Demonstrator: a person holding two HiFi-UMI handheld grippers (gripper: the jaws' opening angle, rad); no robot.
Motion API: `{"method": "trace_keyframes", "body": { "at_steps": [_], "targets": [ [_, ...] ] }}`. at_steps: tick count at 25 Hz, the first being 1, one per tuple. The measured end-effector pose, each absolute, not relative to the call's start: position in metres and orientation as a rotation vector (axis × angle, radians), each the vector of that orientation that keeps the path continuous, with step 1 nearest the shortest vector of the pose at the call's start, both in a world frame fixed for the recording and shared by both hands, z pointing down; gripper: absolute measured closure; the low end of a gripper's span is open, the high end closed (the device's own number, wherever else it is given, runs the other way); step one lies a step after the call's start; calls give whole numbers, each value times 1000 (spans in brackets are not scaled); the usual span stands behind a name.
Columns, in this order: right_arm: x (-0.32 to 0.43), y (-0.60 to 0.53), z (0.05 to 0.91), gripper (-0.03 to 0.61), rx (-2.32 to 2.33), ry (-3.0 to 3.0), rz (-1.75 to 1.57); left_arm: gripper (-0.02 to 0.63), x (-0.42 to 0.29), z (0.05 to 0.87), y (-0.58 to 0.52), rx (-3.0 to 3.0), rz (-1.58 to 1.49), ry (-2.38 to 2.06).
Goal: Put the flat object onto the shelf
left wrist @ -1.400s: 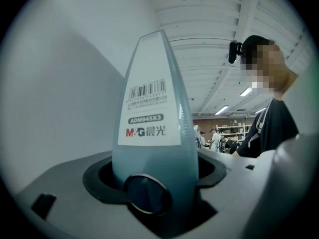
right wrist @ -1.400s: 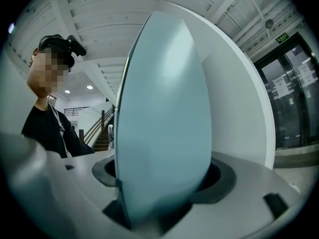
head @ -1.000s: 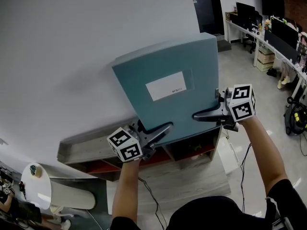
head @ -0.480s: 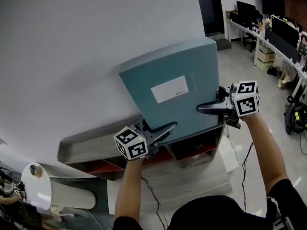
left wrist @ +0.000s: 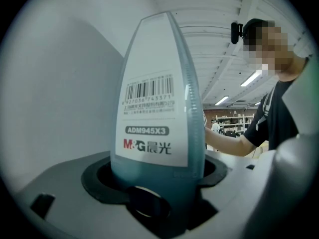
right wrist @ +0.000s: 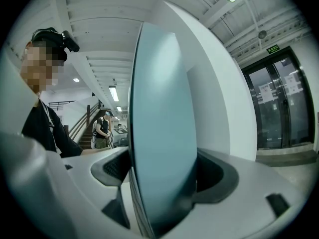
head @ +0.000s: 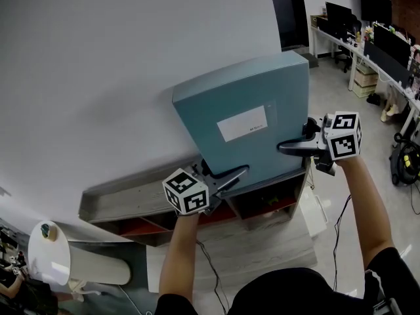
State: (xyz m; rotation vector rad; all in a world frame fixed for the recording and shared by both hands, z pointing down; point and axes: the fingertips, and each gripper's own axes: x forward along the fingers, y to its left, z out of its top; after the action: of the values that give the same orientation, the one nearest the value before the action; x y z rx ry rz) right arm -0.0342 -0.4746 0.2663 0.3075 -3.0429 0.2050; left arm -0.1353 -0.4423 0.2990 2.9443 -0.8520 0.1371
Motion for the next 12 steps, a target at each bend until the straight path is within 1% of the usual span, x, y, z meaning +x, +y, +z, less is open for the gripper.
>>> {"method": "trace_keyframes", "body": {
  "at_steps": [12],
  "targets": [
    [-26,-475,264,195,405,-3118,130,264,-131,299,-445,2970,153,-850]
  ]
}}
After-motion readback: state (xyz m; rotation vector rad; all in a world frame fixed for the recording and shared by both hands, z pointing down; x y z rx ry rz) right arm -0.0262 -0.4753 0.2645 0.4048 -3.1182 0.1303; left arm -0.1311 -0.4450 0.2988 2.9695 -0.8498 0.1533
